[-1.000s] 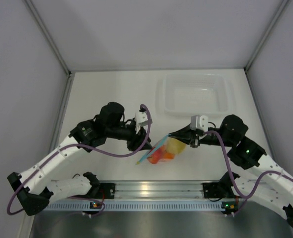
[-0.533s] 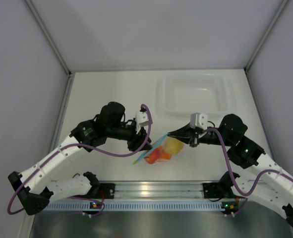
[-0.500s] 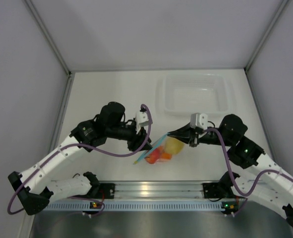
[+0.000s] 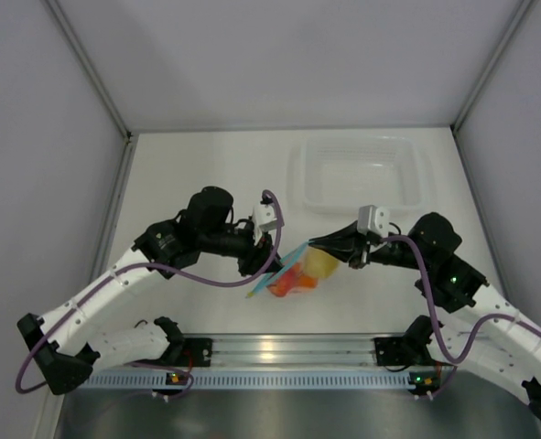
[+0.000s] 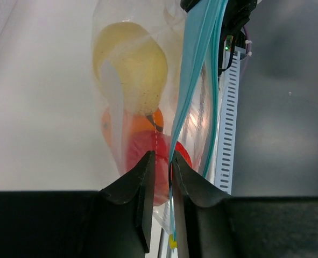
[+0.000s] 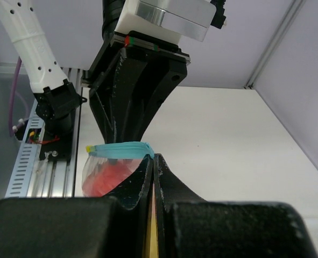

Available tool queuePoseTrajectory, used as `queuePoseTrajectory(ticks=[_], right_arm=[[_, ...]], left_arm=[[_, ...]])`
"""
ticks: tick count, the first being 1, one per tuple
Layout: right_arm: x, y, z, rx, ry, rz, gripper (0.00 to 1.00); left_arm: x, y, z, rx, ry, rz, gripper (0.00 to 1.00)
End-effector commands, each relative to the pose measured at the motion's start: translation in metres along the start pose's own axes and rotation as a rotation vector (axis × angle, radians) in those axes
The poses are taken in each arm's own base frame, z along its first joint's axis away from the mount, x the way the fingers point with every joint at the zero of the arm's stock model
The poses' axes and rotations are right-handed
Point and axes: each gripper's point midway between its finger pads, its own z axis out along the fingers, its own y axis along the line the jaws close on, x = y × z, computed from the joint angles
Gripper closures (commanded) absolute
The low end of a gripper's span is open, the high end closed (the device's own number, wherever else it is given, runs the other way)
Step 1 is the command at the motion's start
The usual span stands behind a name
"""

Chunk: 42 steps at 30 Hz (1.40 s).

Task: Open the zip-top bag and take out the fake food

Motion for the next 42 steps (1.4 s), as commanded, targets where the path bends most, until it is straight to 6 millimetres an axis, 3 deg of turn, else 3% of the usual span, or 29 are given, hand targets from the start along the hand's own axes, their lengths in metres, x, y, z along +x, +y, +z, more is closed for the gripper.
queuePoseTrajectory(ticks=[1, 6, 11, 13, 14, 16, 18, 20, 22, 23, 26, 28, 33, 36, 37, 42], right_arm=[[-0.027, -0.001, 0.0, 0.0, -0.102, -0.052, 1.0], [-0.013, -0.002, 0.0, 0.011, -0.073, -0.043, 1.0], [0.006, -0.01, -0.002, 0.067, -0.035, -0.032, 0.99], [0.014, -0.02, -0.003, 0.13, -0.015, -0.021, 0.82], [0.017, -0.024, -0.004, 0.159, -0.008, -0.014, 0.56], [0.028, -0.031, -0.005, 0.203, 0.027, 0.01, 0.47], [0.033, -0.038, -0.003, 0.227, 0.059, 0.032, 0.14], [0.043, -0.05, -0.004, 0.294, 0.108, 0.066, 0.06], [0.039, -0.062, -0.006, 0.371, 0.111, 0.12, 0.07], [0.039, -0.065, -0.005, 0.39, 0.108, 0.14, 0.11], [0.033, -0.079, -0.007, 0.51, 0.048, 0.304, 0.13], [0.039, -0.086, -0.007, 0.603, 0.003, 0.493, 0.2], [0.052, -0.083, 0.008, 0.626, -0.061, 0.783, 0.28], [0.054, -0.086, 0.019, 0.664, -0.054, 0.816, 0.3], [0.069, -0.088, 0.022, 0.722, -0.007, 0.822, 0.3], [0.081, -0.091, 0.045, 0.758, 0.024, 0.839, 0.33]], left_arm=[[-0.013, 0.002, 0.002, 0.0, -0.048, 0.02, 0.78], [-0.017, 0.006, -0.002, -0.038, -0.065, 0.026, 1.0], [-0.019, 0.024, -0.003, -0.146, -0.072, -0.008, 1.0], [-0.019, 0.035, -0.006, -0.217, -0.074, -0.033, 1.0], [-0.018, 0.04, -0.005, -0.243, -0.068, -0.045, 1.0], [-0.018, 0.057, -0.009, -0.341, -0.07, -0.082, 1.0], [-0.017, 0.069, -0.011, -0.408, -0.064, -0.098, 1.0], [-0.018, 0.089, -0.02, -0.537, -0.072, -0.128, 1.0], [-0.016, 0.101, -0.027, -0.626, -0.074, -0.164, 1.0], [-0.017, 0.114, -0.038, -0.725, -0.08, -0.18, 1.0], [-0.016, 0.13, -0.044, -0.835, -0.093, -0.259, 1.0], [-0.015, 0.143, -0.051, -0.939, -0.125, -0.333, 1.0], [-0.019, 0.166, -0.08, -1.187, -0.251, -0.462, 1.0], [-0.025, 0.165, -0.086, -1.261, -0.315, -0.491, 1.0], [-0.026, 0.163, -0.083, -1.278, -0.32, -0.486, 1.0], [-0.033, 0.157, -0.07, -1.326, -0.368, -0.495, 1.0]])
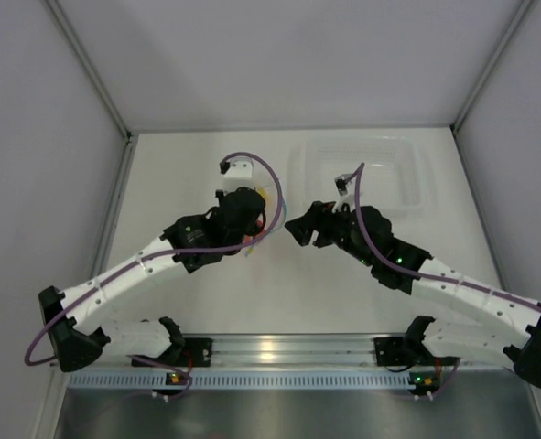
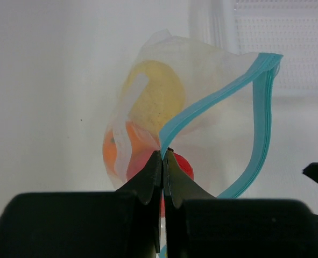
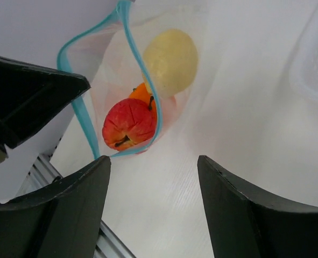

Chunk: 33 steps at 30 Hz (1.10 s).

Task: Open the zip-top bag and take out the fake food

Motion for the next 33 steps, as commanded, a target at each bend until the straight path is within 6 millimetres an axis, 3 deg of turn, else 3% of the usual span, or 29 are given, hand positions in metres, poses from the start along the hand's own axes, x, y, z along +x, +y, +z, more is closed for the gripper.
queuePoseTrajectory(ticks=[1, 5, 9, 12, 15, 16, 22, 28, 30, 33], right_arm=[[-0.023, 0.022, 0.015, 0.006, -0.084, 0.062, 0.33], [-0.012, 0.016, 0.033, 0.067, -0.067, 0.044, 0.39], [-0.003, -0.012, 0.047, 0.201, -0.081, 0.031, 0.48], [0.004, -0.028, 0.05, 0.275, -0.066, -0.018, 0.73], [0.008, -0.043, 0.046, 0.335, -0.056, -0.064, 0.92], [0.005, -0.048, 0.044, 0.349, -0.064, -0.063, 0.94], [0.018, -0.089, 0.038, 0.384, -0.033, -0.044, 0.94], [0.048, -0.128, 0.04, 0.425, 0.047, -0.01, 0.96], [0.048, -0.131, 0.043, 0.417, 0.044, -0.002, 0.95], [0.05, -0.118, 0.052, 0.346, 0.06, 0.005, 0.93]], left_arm=[[-0.028, -0.007, -0.005, -0.08, -0.126, -0.118, 1.0], [-0.023, -0.017, -0.003, -0.065, -0.115, -0.157, 1.0], [-0.024, -0.016, -0.004, -0.067, -0.126, -0.201, 1.0], [-0.02, -0.013, -0.001, -0.092, -0.127, -0.182, 1.0], [-0.012, -0.005, 0.003, -0.136, -0.134, -0.177, 1.0], [-0.009, -0.003, 0.004, -0.146, -0.134, -0.179, 1.0], [-0.001, 0.025, 0.001, -0.238, -0.194, -0.243, 1.0], [-0.014, 0.05, -0.014, -0.26, -0.244, -0.279, 1.0], [-0.018, 0.058, -0.02, -0.256, -0.255, -0.289, 1.0], [-0.01, 0.04, -0.012, -0.195, -0.189, -0.248, 1.0]])
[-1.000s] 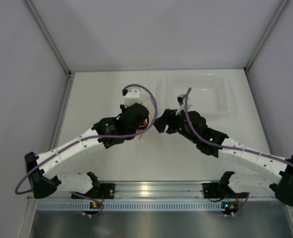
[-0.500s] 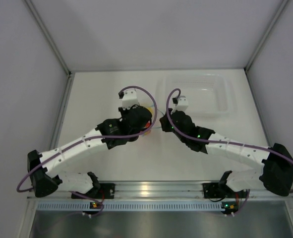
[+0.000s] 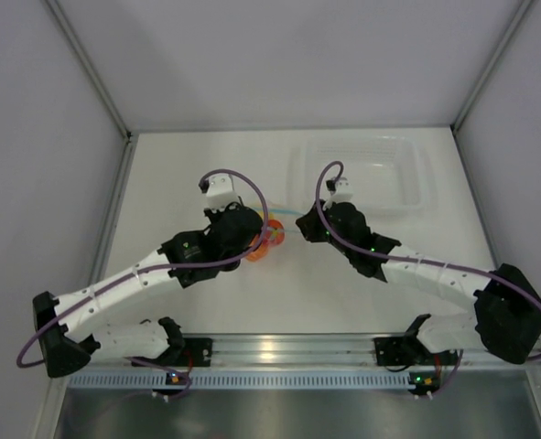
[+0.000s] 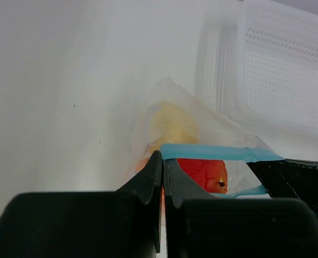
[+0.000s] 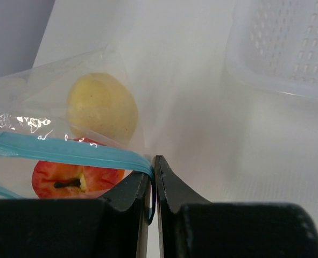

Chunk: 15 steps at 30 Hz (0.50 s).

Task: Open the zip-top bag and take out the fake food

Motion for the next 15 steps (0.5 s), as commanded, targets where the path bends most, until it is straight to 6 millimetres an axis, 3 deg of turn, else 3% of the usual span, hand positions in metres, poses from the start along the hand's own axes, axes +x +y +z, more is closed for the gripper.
queuePoseTrajectory(ticks=[1, 3, 7, 10, 15], right_arm=[[0.007, -0.029, 0.01, 0.073, 0.015, -0.007, 0.92], [0.008, -0.011, 0.013, -0.014, 0.033, -0.008, 0.89], [0.009, 0.008, 0.012, -0.089, 0.061, -0.016, 0.78], [0.007, 0.01, 0.008, -0.1, 0.062, -0.026, 0.65], [-0.004, 0.011, -0.005, -0.099, 0.036, -0.049, 0.65]], left_arm=[[-0.022, 0.015, 0.004, -0.069, -0.066, 0.013, 1.0], [-0.002, 0.003, 0.011, -0.036, 0.001, 0.031, 1.0], [0.021, 0.0, 0.018, -0.046, 0.043, 0.034, 1.0], [0.027, 0.0, 0.018, -0.048, 0.047, 0.029, 1.0], [0.026, 0.0, 0.019, -0.054, 0.04, 0.014, 1.0]])
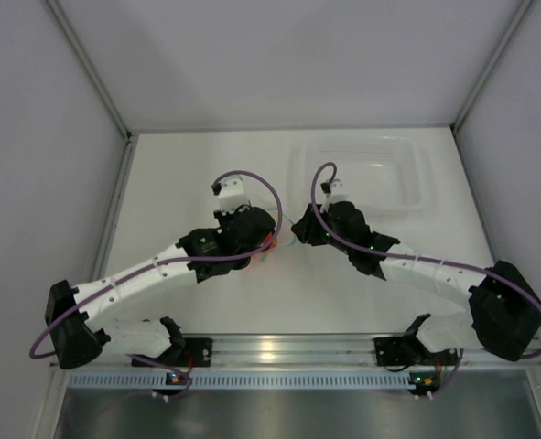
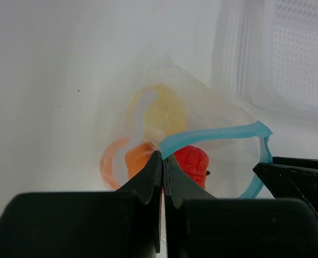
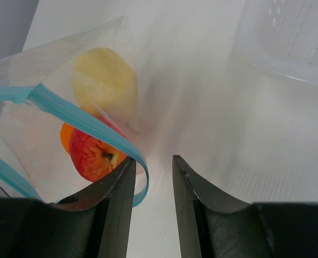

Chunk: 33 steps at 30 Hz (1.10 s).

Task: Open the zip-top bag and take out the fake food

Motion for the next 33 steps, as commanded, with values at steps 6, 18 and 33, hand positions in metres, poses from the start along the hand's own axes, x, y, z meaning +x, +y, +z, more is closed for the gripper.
queuePoseTrajectory(ticks=[6, 18, 33], right_arm=[[-0.039, 0.024, -0.039, -0.094, -0.1, -0.026, 0.64], [-0.016, 0.07, -0.037, -0.236, -0.038, -0.071, 0.62], [0.009, 0.082, -0.008, -0.22, -0.025, -0.155, 0.64]], left_arm=[[0.005, -0.004, 0.004, 0.003, -0.011, -0.058, 1.0], [0.022, -0.023, 0.011, 0.048, 0.048, -0.13, 1.0], [0.026, -0.031, 0.017, 0.102, 0.111, -0.148, 1.0]])
